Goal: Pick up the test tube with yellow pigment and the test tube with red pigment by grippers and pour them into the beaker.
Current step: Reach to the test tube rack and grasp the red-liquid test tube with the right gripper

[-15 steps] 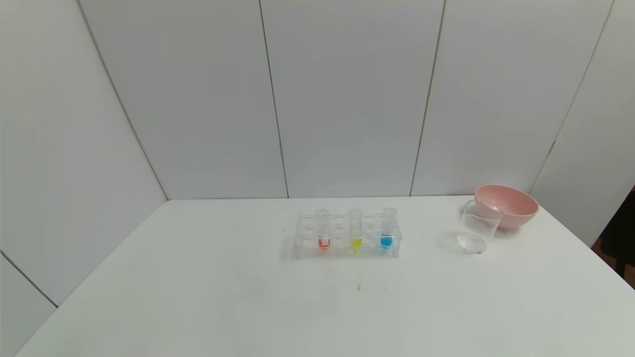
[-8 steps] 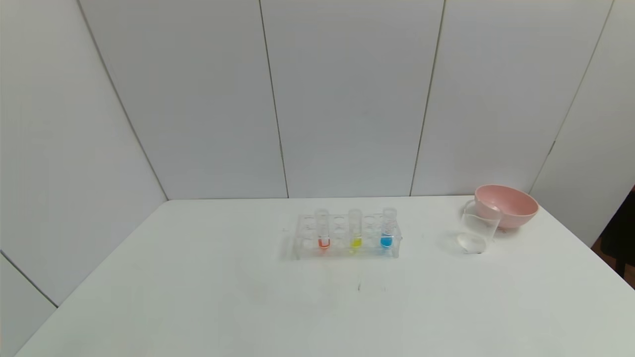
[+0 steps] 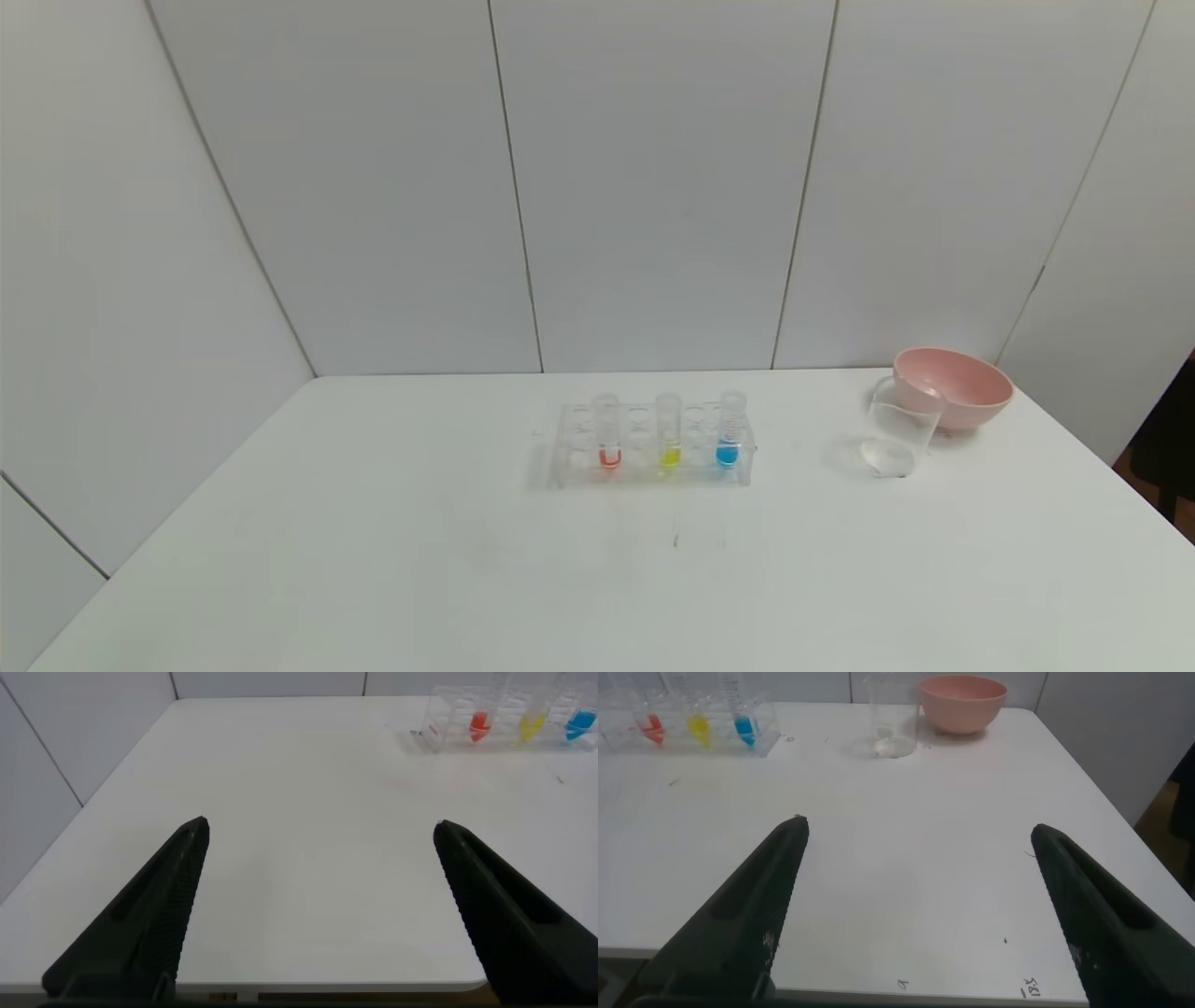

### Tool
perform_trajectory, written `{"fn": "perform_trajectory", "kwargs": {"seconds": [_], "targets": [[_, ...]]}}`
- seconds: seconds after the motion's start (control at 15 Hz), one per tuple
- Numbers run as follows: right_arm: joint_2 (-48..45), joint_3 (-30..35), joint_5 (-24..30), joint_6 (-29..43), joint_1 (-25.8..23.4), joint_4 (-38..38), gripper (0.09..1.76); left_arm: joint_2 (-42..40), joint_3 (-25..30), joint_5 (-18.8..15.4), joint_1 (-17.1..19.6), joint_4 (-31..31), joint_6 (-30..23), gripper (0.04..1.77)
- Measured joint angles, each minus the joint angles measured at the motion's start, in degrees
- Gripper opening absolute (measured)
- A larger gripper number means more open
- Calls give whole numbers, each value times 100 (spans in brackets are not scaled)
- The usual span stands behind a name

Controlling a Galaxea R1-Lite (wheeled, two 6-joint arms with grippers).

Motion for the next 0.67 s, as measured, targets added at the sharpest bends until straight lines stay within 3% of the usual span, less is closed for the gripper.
{"fn": "perform_trajectory", "kwargs": {"seconds": [0.67], "targets": [[257,-516,67,22,30,-20,171,0,0,0,0,0,0,172]]}}
